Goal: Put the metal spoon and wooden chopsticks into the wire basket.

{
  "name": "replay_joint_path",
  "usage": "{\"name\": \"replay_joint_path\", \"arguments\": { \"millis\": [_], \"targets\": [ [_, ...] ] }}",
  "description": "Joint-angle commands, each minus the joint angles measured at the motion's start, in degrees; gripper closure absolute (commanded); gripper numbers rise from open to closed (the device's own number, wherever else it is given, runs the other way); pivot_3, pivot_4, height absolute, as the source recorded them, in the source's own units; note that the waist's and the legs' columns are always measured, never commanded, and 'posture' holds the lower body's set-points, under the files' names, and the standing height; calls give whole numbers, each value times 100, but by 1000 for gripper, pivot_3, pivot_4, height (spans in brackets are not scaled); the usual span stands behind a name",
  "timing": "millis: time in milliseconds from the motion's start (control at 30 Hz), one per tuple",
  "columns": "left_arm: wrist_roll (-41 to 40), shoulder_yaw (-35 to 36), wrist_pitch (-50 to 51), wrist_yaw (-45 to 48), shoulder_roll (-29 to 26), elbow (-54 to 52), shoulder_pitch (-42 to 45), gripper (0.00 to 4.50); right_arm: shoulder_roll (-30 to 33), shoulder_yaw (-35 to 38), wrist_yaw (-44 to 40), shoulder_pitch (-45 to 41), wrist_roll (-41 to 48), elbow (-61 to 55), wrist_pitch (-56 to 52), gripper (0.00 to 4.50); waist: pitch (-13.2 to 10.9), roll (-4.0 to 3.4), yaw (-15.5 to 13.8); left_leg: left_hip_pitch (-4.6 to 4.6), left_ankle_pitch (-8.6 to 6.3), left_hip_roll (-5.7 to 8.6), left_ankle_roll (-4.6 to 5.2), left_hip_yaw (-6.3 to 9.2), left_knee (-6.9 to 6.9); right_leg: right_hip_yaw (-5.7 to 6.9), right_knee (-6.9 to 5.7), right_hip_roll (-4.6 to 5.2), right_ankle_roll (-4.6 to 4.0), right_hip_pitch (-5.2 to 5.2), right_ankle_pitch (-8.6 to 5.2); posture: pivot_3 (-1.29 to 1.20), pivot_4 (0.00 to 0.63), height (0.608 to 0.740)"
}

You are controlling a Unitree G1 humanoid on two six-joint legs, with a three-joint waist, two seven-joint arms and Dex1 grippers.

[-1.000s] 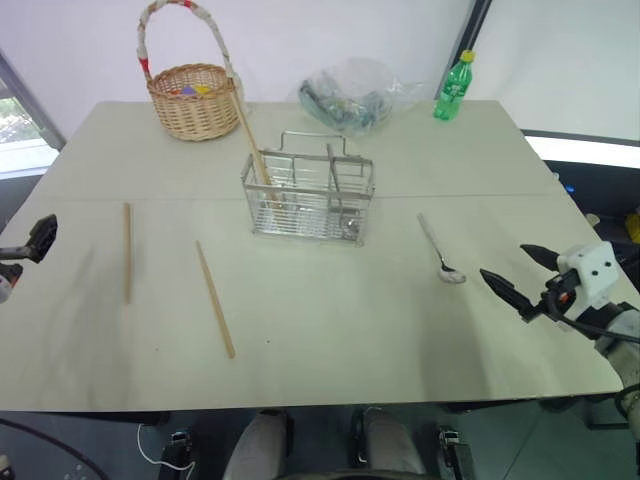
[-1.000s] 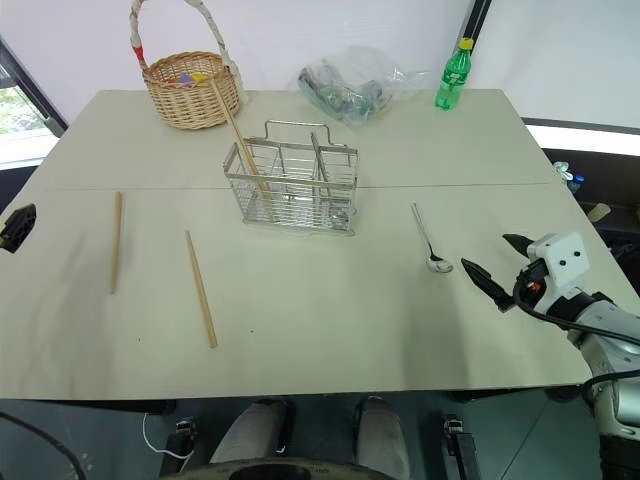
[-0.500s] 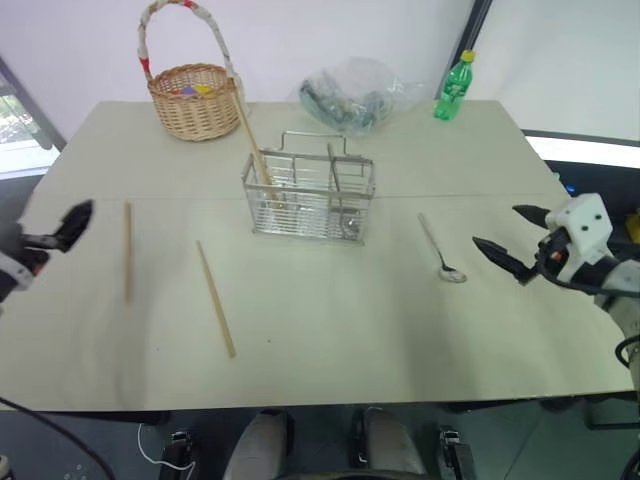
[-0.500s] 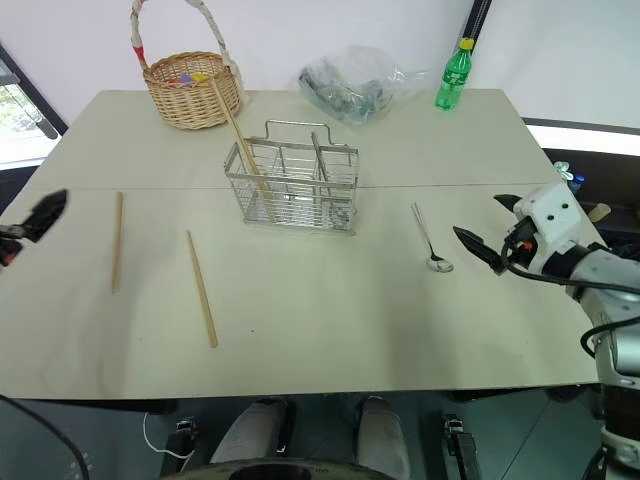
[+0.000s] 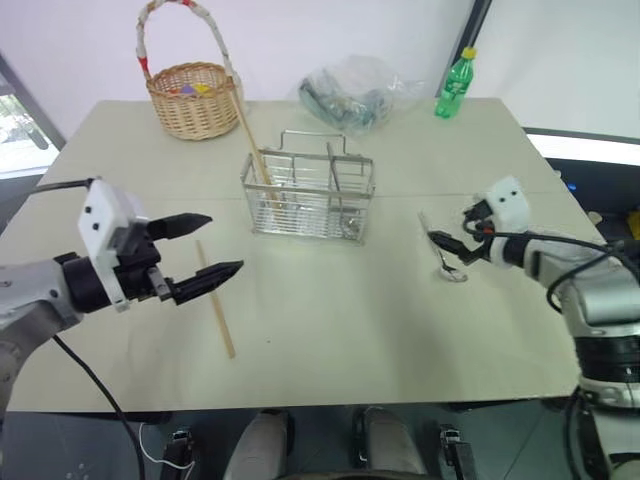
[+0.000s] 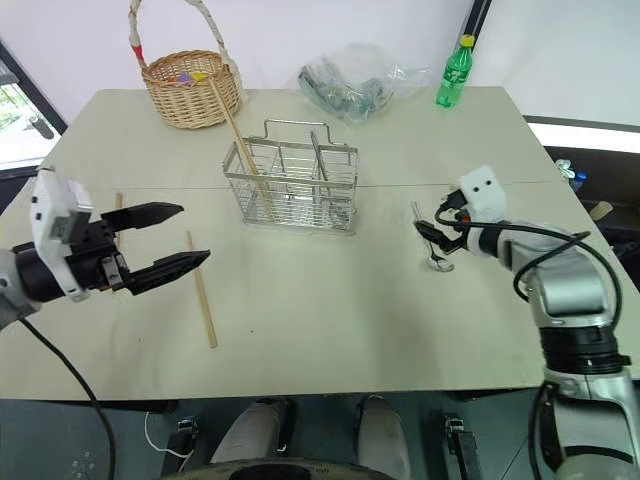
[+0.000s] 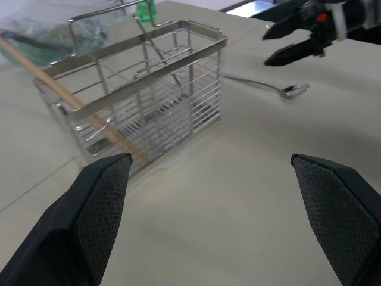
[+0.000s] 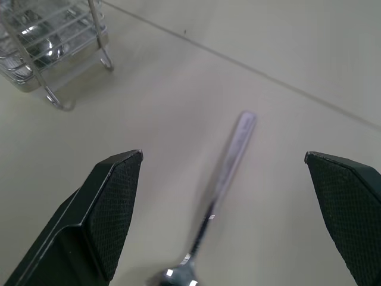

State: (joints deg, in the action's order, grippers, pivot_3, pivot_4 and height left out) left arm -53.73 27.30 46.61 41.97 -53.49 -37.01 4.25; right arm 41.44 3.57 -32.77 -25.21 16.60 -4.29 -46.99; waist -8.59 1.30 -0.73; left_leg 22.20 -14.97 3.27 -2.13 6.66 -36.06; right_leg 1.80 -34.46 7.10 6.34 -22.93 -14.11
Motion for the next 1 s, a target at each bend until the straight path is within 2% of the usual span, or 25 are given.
{"name": "replay_joint_path", "arguments": {
  "millis": [33, 233, 500, 567, 633, 833, 1000],
  "targets": [
    [-32, -15, -73, -84, -63, -40, 194, 0, -161, 83, 329, -271, -89, 115, -329, 17, 1, 1, 6, 0, 0, 1, 0, 0, 0, 0, 1, 0, 0, 0, 0, 0, 150, 674],
    [-84, -81, -37, -158, -73, -75, 314, 0, -497, 189, 852, -700, -124, 762, -1123, 17, 0, 0, 12, -1, 0, -1, 0, -1, -4, -1, -2, -9, -5, -1, 4, 0, 150, 674],
    [-236, -219, 26, -244, -92, -199, 446, 0, -825, -3, 919, -1074, -143, 1316, -1079, 17, 1, 1, 32, -2, 1, -2, 0, -3, -3, -1, -9, -17, -4, -2, 5, 0, 150, 674],
    [-297, -230, 36, -264, -104, -209, 488, 0, -918, 17, 954, -1177, -135, 1464, -1105, 543, 1, 0, 45, -3, 1, -2, 0, -3, -5, -2, -11, -17, -4, -2, 5, 0, 150, 674],
    [-359, -237, 53, -291, -116, -215, 519, 0, -946, 14, 946, -1206, -135, 1516, -1121, 1312, 1, 0, 47, -4, 2, -2, 0, -3, -6, -2, -13, -18, -5, -2, 5, 0, 150, 674],
    [-456, -249, 67, -332, -157, -233, 535, 0, -1013, 20, 947, -1143, -102, 1476, -1211, 4474, 2, 2, 50, -4, 2, -1, 0, -4, -5, -2, -16, -22, -5, -2, 5, 0, 150, 674],
    [-495, -277, 53, -357, -206, -168, 620, 0, -1017, 55, 964, -1051, -130, 1447, -1223, 4474, 3, 4, 52, -12, 2, -2, 0, -5, -8, -2, -28, -22, -5, 0, 5, 0, 150, 674]
  ]
}}
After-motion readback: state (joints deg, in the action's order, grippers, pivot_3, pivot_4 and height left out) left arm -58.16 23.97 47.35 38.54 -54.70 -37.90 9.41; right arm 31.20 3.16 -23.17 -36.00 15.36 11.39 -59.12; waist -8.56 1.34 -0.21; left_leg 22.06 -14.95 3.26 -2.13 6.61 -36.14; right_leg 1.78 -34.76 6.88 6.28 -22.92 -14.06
